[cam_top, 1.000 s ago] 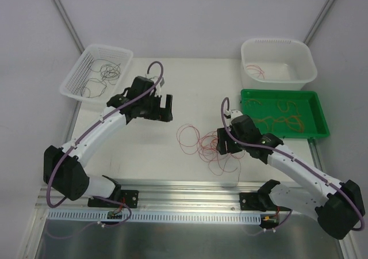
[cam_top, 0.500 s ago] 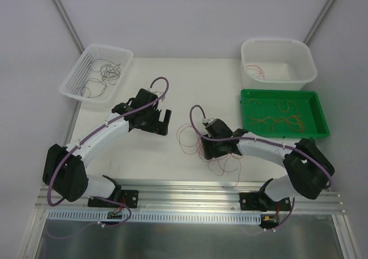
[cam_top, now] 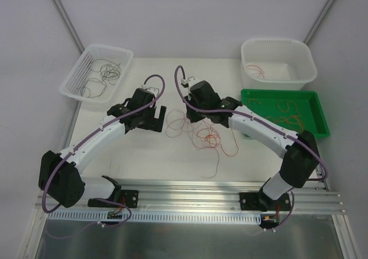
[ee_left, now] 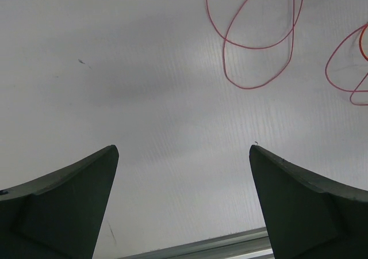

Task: Untangle the cables

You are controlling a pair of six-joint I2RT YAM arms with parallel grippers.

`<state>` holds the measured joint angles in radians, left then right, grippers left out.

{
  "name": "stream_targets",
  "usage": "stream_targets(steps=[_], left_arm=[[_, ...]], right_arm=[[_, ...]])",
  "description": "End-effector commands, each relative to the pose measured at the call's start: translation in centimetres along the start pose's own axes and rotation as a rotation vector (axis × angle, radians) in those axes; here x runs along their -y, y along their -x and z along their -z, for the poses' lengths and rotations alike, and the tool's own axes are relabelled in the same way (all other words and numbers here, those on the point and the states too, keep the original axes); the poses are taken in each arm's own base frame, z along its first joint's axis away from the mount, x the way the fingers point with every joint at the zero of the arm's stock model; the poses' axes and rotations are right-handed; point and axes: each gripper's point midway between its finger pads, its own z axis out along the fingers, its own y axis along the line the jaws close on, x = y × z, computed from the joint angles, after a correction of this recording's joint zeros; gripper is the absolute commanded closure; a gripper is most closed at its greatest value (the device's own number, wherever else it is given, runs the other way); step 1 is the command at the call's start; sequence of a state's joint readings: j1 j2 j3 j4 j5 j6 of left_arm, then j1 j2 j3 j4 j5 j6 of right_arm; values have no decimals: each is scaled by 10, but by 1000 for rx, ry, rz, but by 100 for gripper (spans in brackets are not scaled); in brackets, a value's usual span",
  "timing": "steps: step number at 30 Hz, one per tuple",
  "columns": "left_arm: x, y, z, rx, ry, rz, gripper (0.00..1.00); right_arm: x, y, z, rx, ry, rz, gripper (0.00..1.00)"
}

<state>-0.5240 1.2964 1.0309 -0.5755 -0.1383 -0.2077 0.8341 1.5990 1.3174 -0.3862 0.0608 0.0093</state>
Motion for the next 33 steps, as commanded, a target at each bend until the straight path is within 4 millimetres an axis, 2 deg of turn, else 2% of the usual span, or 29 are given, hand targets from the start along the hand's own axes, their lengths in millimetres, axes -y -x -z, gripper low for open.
stream_targets(steps=[1,2,3,6,7,9,10,13,15,16,17,19,20,23,24,25,28,32,33], left_arm=[[-7,3,6,30,31,-8,1],[-6,3,6,30,30,-8,1],[-6,3,7,31,28,-5,1],[-5,3,8,35,24,-1,1],[-5,3,8,33,23,-2,1],[-6,3,8,35,27,-1,1],[-6,4,8,37,27,-3,1],[-5,3,8,36,23,-2,1],[-4,3,8,35,20,-2,1],[-5,3,8,34,19,1,1],[-5,2,8,32,20,-2,1],[-4,2,8,32,17,-1,1],[-4,2,8,31,15,0,1],[0,2,8,26,-5,0,1],[1,2,7,22,-8,1,1],[2,1,6,20,-12,2,1],[3,2,7,22,-17,4,1],[-1,2,7,27,6,6,1],[-4,3,7,32,19,10,1]], right_arm=[[-2,40,47,88,-2,79,99],[-3,50,57,117,1,84,99],[-9,70,81,190,22,85,99],[-15,98,121,324,61,106,99],[-17,112,145,409,79,109,99],[-16,123,170,478,81,131,99],[-16,130,190,530,84,136,99],[-8,130,205,578,57,144,99],[5,116,196,524,5,120,99],[12,101,187,461,-23,108,99],[21,81,169,396,-57,97,99],[26,54,147,326,-56,47,99],[28,27,129,256,-46,38,98],[35,-11,101,175,-58,-20,94],[40,-35,86,109,-74,-54,92],[39,-44,79,83,-75,-82,91],[16,-67,56,-7,12,-91,88],[-30,-73,39,-85,107,1,88],[-48,-73,36,-103,132,37,88]])
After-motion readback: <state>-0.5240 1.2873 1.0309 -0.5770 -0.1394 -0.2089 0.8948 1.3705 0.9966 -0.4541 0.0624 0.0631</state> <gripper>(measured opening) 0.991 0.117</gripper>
